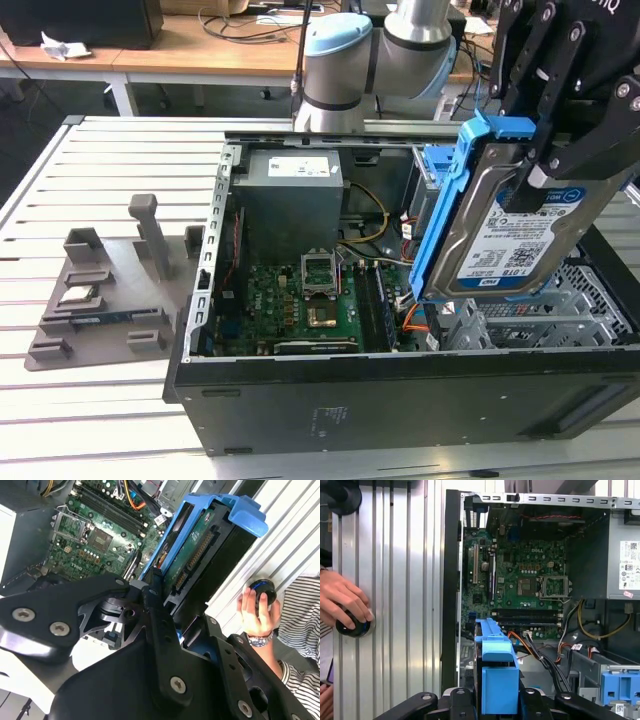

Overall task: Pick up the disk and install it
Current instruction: 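Pick up the disk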

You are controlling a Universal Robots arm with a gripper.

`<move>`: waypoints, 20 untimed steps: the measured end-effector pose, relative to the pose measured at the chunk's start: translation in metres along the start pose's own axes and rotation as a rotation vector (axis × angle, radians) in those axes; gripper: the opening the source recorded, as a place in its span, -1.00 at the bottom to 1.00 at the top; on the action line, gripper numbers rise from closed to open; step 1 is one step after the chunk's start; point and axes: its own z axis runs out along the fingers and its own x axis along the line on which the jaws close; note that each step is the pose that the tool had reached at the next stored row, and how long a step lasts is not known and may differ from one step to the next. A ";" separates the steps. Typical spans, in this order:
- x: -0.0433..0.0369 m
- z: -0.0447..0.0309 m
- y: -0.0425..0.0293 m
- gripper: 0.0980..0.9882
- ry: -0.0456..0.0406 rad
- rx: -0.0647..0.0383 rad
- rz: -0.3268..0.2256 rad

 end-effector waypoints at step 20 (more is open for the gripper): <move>0.0003 0.0059 -0.0244 -0.40 0.0001 -0.001 0.000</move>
